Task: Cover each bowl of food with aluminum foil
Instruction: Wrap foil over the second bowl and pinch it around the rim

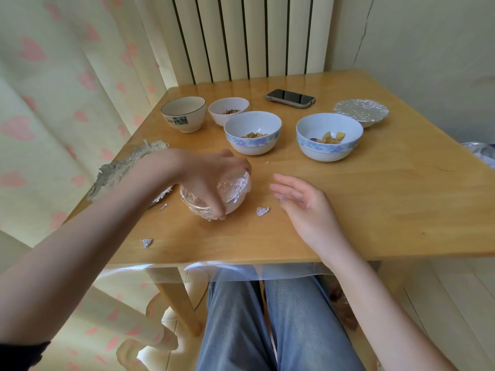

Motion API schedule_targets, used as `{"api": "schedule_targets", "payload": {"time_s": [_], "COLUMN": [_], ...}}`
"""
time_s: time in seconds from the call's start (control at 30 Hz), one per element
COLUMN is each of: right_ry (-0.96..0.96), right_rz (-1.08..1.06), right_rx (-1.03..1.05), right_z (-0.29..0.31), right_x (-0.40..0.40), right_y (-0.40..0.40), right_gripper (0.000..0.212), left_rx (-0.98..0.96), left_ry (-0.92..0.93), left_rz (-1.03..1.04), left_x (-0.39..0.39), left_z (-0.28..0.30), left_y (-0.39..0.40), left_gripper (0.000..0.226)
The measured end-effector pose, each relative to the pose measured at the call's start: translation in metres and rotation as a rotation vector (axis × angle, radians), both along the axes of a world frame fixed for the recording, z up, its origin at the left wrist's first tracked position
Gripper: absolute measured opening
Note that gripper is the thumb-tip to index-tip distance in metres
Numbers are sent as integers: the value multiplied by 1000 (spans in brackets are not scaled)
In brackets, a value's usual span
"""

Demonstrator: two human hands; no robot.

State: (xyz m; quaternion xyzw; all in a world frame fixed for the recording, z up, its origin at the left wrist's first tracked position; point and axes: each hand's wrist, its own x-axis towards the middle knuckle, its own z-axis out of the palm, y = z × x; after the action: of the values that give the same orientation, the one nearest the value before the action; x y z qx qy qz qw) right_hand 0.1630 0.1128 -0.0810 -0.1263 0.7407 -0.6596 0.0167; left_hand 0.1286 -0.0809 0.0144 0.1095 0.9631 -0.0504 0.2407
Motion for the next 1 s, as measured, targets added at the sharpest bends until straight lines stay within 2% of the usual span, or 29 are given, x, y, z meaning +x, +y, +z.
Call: {"api": "schedule_targets", "payload": {"time_s": [0.17,0.27,0.33,0.43,0.57,0.67,0.73,0.83,0.93,1.0], "right_ry": [57,88,127,162,208,272,309,350,403,391], "right_rz": [14,53,47,9,-11,2,-15,-62,-71,-50], "right_rx": [90,198,266,315,411,501,579,718,860,856], "right_z": [0,-3,-4,-4,-2,5,9,12,16,18], "right_x": [4,7,7,4,2,4,4,0,-3,-7], "right_y": [-8,-13,-16,-22,-32,-44,-52,-60,-59,-53], "right_gripper": [42,42,40,41,48,52,55,60,63,59], "left_rx": [-175,-188,-176,-143,29,28,66,127,126,117], "left_ry": [79,48,-16,-84,-115,-61,-8,49,66,69], "left_rz": [286,366,395,361,83,-48,-75,-63,-42,-32], "left_x": [-9,-14,-18,-19,-16,-13,-14,-14,-13,-12], "left_z": [-1,1,2,9,10,-6,-14,-16,-16,-14], "left_y": [9,15,13,-2,-28,-29,-27,-27,-25,-21], "left_gripper": [106,106,116,137,148,142,129,111,106,105]}}
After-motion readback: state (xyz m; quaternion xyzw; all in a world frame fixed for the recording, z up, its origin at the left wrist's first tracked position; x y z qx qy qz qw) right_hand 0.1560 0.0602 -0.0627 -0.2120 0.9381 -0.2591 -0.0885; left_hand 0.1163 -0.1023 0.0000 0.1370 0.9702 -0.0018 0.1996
